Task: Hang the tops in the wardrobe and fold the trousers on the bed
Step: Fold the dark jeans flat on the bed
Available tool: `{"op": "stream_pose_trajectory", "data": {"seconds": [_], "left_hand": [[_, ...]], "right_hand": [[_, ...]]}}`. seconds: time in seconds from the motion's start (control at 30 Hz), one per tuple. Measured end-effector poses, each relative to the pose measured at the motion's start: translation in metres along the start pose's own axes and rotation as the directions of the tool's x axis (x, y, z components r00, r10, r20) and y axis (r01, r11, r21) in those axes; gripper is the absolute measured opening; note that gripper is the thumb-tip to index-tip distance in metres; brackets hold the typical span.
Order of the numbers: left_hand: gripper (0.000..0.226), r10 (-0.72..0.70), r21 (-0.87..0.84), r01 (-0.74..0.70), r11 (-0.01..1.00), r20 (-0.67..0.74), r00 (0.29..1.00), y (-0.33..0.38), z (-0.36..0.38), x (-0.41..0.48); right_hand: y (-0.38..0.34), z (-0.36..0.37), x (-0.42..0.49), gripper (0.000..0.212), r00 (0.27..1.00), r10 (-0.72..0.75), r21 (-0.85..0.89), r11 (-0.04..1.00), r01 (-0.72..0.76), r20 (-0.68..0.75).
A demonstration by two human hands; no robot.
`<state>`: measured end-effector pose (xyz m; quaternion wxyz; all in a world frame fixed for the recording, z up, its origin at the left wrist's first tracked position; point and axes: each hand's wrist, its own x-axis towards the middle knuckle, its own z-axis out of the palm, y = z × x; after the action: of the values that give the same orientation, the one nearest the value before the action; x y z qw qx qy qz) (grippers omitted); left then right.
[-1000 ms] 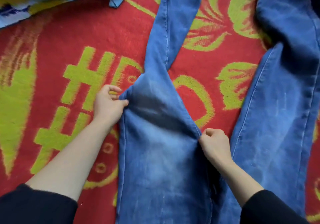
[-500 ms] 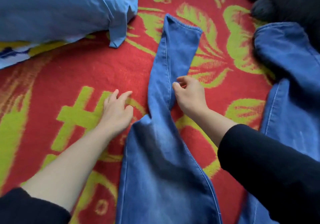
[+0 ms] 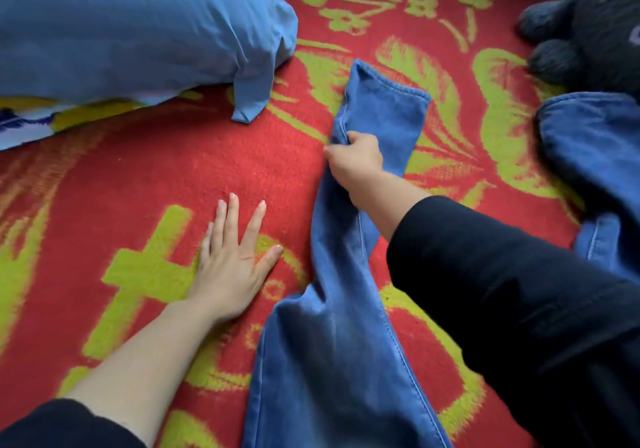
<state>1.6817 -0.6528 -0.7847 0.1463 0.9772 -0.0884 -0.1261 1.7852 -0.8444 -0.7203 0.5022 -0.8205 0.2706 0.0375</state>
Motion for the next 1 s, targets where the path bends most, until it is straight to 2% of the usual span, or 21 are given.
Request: {"op": "stream_pose_trajectory", "data": {"seconds": [0.07, 0.13, 0.23, 0.27, 0.3, 0.37, 0.4, 0.43, 0.47, 0.53, 0.6, 0.67, 0.73, 0.8, 0.83, 0.87, 0.9, 0.93, 0.97, 1.0], "left_hand": [[0.081, 0.002, -0.013, -0.002, 1.0, 0.022, 1.0, -0.001, -0.001, 0.001], [0.084, -0.005, -0.031, 0.007, 0.999, 0.068, 0.998, -0.001, -0.004, 0.002], [0.084, -0.03, -0.034, 0.034, 0.999, 0.131, 0.991, 0.002, -0.007, 0.004], [0.083, -0.04, -0.029, 0.045, 0.999, 0.142, 0.989, 0.003, -0.008, 0.004], [0.081, -0.049, -0.023, 0.053, 0.998, 0.147, 0.988, 0.004, -0.009, 0.005], [0.078, -0.052, -0.014, 0.055, 0.998, 0.154, 0.987, 0.004, -0.01, 0.005], [0.077, -0.048, -0.013, 0.051, 0.999, 0.154, 0.987, 0.004, -0.009, 0.005], [0.076, -0.042, -0.01, 0.044, 0.999, 0.152, 0.987, 0.004, -0.009, 0.005], [0.075, -0.037, -0.004, 0.038, 0.999, 0.15, 0.988, 0.003, -0.009, 0.005], [0.07, -0.035, -0.002, 0.036, 0.999, 0.156, 0.987, 0.003, -0.01, 0.005], [0.07, -0.037, -0.012, 0.04, 0.999, 0.167, 0.985, 0.003, -0.011, 0.005], [0.07, -0.032, -0.019, 0.036, 0.999, 0.17, 0.985, 0.003, -0.012, 0.005], [0.07, -0.024, -0.028, 0.029, 0.999, 0.152, 0.988, 0.003, -0.01, 0.004], [0.07, -0.032, -0.04, 0.038, 0.999, 0.139, 0.99, 0.002, -0.01, 0.006], [0.071, -0.037, -0.041, 0.043, 0.998, 0.131, 0.991, 0.002, -0.01, 0.007], [0.07, -0.038, -0.036, 0.043, 0.998, 0.125, 0.991, 0.002, -0.009, 0.007], [0.07, -0.041, -0.027, 0.045, 0.999, 0.122, 0.992, 0.003, -0.01, 0.007], [0.07, -0.042, -0.024, 0.045, 0.999, 0.12, 0.992, 0.004, -0.009, 0.006], [0.069, -0.045, -0.027, 0.049, 0.998, 0.12, 0.992, 0.005, -0.01, 0.005], [0.069, -0.056, -0.04, 0.061, 0.997, 0.123, 0.991, 0.006, -0.012, 0.006]], "right_hand": [[-0.027, -0.017, 0.011, 0.014, 0.999, 0.026, 0.372, 0.928, -0.037, 0.033], [-0.052, -0.043, 0.02, 0.023, 0.995, -0.039, 0.631, 0.775, -0.03, 0.095], [-0.055, -0.077, 0.034, 0.02, 0.979, -0.134, 0.813, 0.58, -0.047, 0.152], [-0.046, -0.083, 0.037, 0.018, 0.979, -0.132, 0.834, 0.549, -0.059, 0.156], [-0.032, -0.084, 0.041, 0.016, 0.984, -0.095, 0.808, 0.585, -0.066, 0.15], [-0.002, -0.082, 0.044, 0.005, 0.992, 0.065, 0.569, 0.814, -0.115, 0.107], [0.012, -0.08, 0.045, 0.012, 0.985, 0.146, 0.415, 0.893, -0.173, 0.097], [0.026, -0.078, 0.05, 0.021, 0.973, 0.21, 0.298, 0.926, -0.23, 0.096], [0.033, -0.078, 0.053, 0.026, 0.962, 0.258, 0.254, 0.928, -0.273, 0.092], [0.038, -0.078, 0.053, 0.032, 0.937, 0.33, 0.302, 0.887, -0.35, 0.117], [0.039, -0.08, 0.046, 0.048, 0.917, 0.349, 0.369, 0.84, -0.398, 0.195], [0.046, -0.083, 0.025, 0.054, 0.882, 0.357, 0.309, 0.839, -0.448, 0.308], [0.057, -0.091, -0.003, 0.046, 0.813, 0.359, 0.165, 0.864, -0.475, 0.46], [0.065, -0.099, -0.027, 0.023, 0.751, 0.343, -0.022, 0.916, -0.401, 0.565], [0.068, -0.101, -0.033, 0.016, 0.774, 0.324, -0.121, 0.943, -0.31, 0.545], [0.071, -0.102, -0.034, 0.01, 0.846, 0.278, -0.187, 0.959, -0.215, 0.455], [0.072, -0.103, -0.036, 0.004, 0.918, 0.203, -0.179, 0.973, -0.149, 0.341], [0.075, -0.103, -0.038, 0.007, 0.964, 0.134, -0.135, 0.985, -0.105, 0.229], [0.077, -0.104, -0.042, 0.012, 0.981, 0.117, -0.053, 0.992, -0.11, 0.157], [0.082, -0.104, -0.051, 0.014, 0.979, 0.143, 0.043, 0.988, -0.15, 0.147]]}}
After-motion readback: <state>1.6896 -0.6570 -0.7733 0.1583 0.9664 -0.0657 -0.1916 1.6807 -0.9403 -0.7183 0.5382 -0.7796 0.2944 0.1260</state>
